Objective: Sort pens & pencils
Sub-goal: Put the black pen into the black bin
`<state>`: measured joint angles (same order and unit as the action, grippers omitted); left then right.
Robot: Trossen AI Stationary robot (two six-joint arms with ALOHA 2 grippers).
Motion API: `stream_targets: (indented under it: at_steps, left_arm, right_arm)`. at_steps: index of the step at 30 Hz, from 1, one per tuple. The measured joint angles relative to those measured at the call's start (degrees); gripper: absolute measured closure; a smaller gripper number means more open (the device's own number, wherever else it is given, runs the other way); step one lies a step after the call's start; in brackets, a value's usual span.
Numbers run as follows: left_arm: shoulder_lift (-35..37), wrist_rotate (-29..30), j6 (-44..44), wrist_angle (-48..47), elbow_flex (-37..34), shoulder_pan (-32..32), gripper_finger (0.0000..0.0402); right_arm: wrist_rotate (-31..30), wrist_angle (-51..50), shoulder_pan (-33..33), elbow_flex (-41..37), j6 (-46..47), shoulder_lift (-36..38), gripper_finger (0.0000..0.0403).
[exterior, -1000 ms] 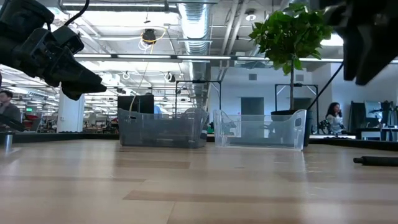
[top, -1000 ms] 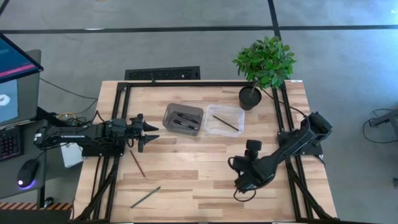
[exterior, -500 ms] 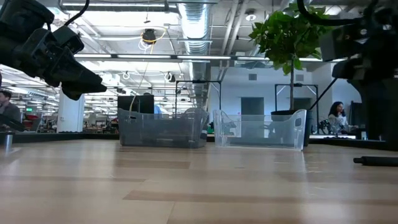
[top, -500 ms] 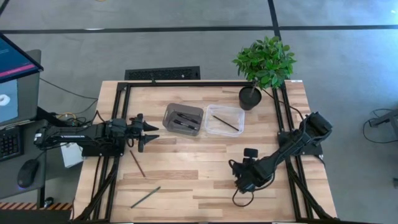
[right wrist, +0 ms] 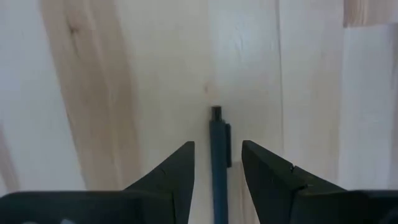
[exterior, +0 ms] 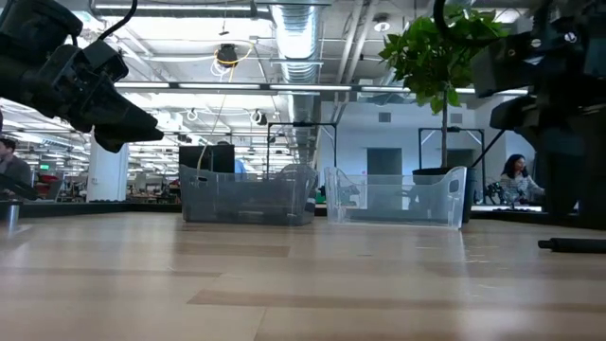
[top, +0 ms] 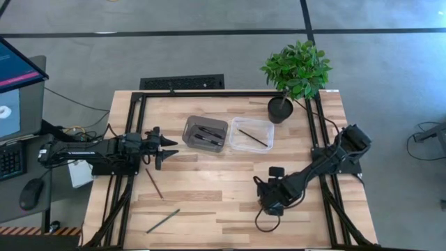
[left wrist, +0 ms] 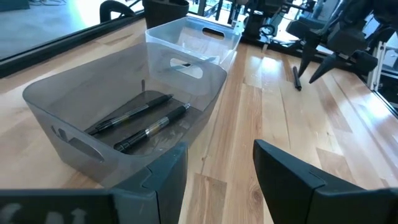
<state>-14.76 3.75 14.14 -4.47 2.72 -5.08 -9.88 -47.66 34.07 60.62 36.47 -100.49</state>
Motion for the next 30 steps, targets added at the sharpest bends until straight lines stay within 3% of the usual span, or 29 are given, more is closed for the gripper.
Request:
stream_targets:
  at_steps: [14,30]
  left_arm:
    - [0.0,0.0,0.1,0.0,0.0,0.0,0.0228]
    - [0.0,0.1,0.1,0.0,0.0,0.0,0.0228]
  right_arm:
    - [4.3,-1.6,-1.5,0.0,-1.0,-3.2,0.0245]
    - [3.6,-0.4,-1.4,0.1,-1.1,-5.3,0.0244]
